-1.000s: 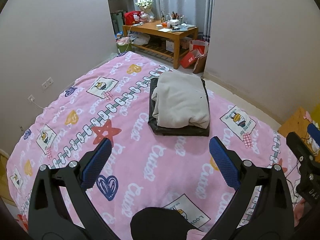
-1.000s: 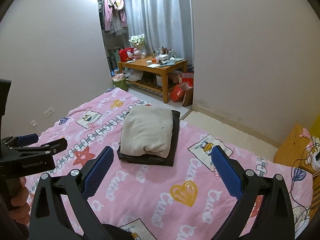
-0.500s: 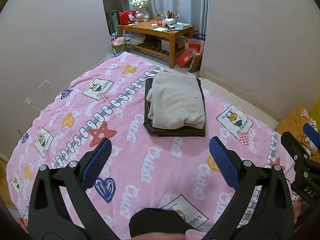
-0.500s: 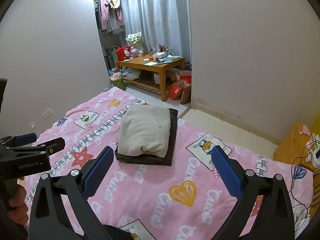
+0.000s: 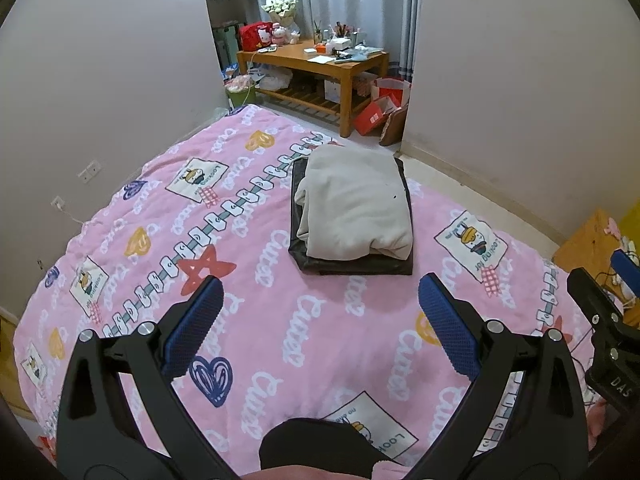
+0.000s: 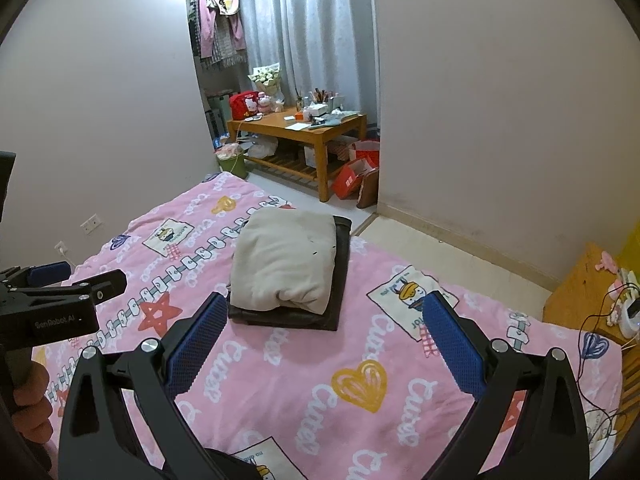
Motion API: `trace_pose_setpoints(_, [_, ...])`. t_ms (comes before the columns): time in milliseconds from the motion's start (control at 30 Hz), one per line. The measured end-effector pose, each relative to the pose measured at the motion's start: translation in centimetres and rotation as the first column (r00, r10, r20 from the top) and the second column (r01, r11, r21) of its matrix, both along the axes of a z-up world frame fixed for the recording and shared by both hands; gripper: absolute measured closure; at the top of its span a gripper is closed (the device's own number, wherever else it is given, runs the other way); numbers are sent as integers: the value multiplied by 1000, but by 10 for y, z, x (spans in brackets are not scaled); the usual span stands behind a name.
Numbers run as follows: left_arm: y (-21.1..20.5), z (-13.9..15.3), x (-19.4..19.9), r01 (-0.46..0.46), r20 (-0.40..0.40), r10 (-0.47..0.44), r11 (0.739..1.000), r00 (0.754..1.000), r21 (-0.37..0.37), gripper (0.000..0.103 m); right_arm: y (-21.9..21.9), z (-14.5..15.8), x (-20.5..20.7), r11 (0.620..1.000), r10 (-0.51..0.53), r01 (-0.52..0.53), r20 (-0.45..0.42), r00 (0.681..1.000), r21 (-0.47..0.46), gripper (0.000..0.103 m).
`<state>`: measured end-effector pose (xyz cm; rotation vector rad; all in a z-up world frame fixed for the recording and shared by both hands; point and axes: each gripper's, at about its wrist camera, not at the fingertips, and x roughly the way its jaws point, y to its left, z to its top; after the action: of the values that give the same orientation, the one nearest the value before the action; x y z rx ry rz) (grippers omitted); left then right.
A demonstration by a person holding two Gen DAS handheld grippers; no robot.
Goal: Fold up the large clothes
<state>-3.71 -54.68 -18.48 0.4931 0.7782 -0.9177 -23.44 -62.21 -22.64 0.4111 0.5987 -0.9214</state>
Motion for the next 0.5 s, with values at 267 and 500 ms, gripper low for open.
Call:
trace_pose_setpoints(267, [-3, 4, -9, 21, 22, -20, 1000, 1000, -19, 7, 1, -1, -2, 1000, 1, -1, -3, 1000, 5, 8])
trace_pose_setpoints(500, [-1, 2, -9, 26, -21, -27, 1000, 999, -17, 7, -2, -2, -6, 1000, -11, 11, -2, 1000, 12, 8])
